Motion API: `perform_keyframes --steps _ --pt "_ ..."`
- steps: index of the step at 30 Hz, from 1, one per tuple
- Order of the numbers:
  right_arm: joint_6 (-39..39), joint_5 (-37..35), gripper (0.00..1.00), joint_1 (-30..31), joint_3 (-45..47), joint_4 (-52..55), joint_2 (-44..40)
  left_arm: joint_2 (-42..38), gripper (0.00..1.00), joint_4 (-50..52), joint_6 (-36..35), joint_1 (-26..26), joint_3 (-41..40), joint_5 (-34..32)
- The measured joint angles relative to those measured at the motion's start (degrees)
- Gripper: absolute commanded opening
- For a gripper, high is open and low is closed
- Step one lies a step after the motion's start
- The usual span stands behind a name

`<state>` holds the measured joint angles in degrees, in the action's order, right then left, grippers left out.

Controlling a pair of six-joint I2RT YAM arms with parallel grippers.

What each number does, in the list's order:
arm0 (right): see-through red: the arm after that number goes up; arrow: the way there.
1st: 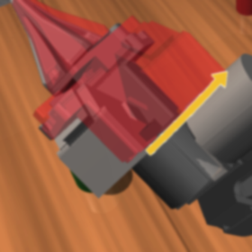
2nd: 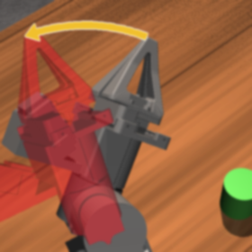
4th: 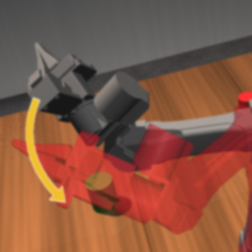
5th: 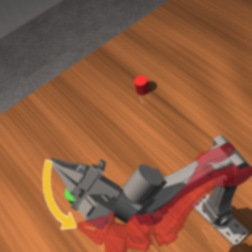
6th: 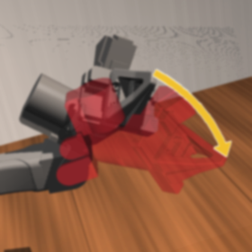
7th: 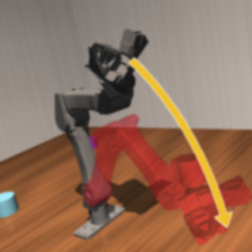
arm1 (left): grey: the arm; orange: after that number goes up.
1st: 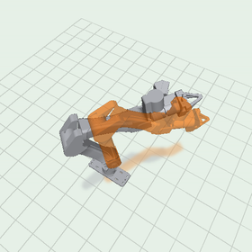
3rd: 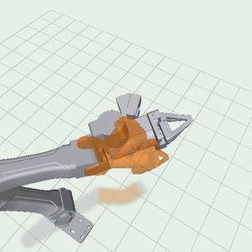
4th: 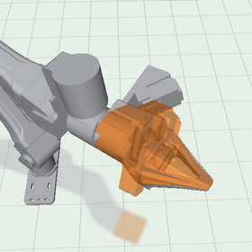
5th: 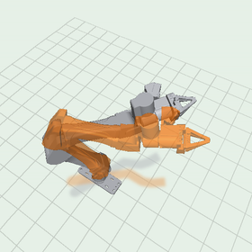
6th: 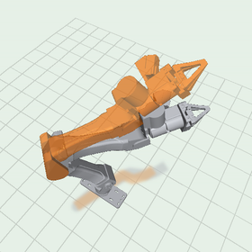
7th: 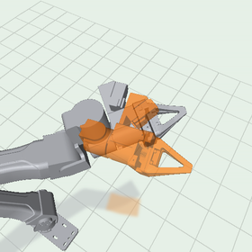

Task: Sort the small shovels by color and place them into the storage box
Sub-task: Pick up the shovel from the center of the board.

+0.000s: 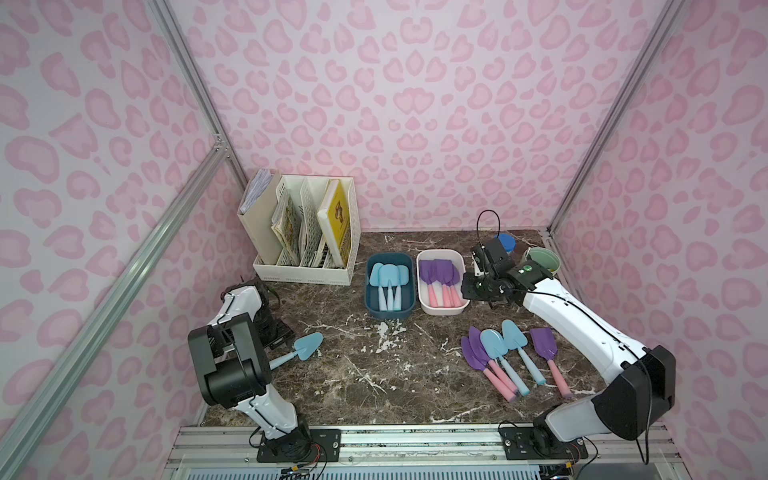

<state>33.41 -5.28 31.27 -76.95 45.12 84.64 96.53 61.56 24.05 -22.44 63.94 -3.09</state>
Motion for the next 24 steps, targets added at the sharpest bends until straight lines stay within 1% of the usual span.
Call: perform_keyframes --steps 8,15,24 --pt "0.1 0.0 0.44 0.5 0.0 0.0 0.3 3.4 0.77 0.5 0.0 -0.8 2.6 -1.1" --pt "0.5 0.0 0.44 0.7 0.0 0.0 0.2 5.8 0.75 0.4 0.1 -4.9 1.8 -0.3" --pt "0.9 0.0 0.44 0.7 0.6 0.0 -0.7 5.1 0.73 -0.4 0.0 -4.9 -2.1 4.4"
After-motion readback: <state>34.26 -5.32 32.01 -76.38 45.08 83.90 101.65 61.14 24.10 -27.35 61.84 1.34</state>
